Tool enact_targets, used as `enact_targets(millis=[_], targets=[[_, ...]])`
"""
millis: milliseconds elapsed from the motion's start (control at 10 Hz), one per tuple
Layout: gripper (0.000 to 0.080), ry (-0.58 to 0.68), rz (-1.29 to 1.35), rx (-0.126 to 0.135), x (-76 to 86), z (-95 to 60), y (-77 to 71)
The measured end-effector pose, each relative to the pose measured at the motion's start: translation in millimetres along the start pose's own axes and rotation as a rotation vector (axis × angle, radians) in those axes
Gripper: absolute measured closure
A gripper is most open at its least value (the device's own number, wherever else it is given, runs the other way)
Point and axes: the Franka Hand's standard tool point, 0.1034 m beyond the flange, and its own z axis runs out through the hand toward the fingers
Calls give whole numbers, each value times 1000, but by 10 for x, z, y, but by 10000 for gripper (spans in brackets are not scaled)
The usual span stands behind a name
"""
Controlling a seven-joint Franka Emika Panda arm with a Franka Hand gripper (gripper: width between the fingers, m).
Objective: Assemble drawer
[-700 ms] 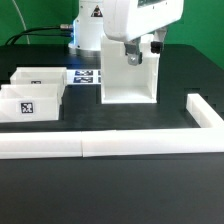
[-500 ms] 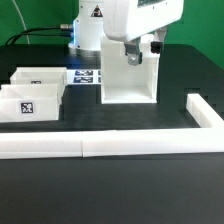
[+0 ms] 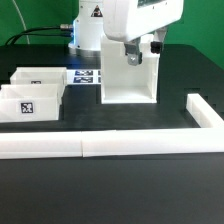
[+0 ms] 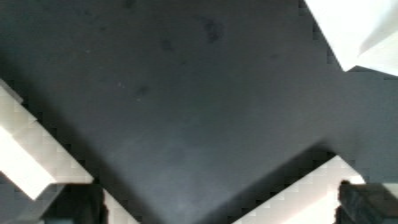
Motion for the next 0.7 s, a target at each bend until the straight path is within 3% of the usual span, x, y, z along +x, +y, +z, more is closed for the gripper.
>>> enact_targets(millis=[100,300,400,700], targets=[[150,17,93,-20,-141,-51,-207],[150,15,236,-23,-281,-71,-576],[150,14,250,-24,-334,-93,-658],[150,13,244,-22,-327,-72,-632]])
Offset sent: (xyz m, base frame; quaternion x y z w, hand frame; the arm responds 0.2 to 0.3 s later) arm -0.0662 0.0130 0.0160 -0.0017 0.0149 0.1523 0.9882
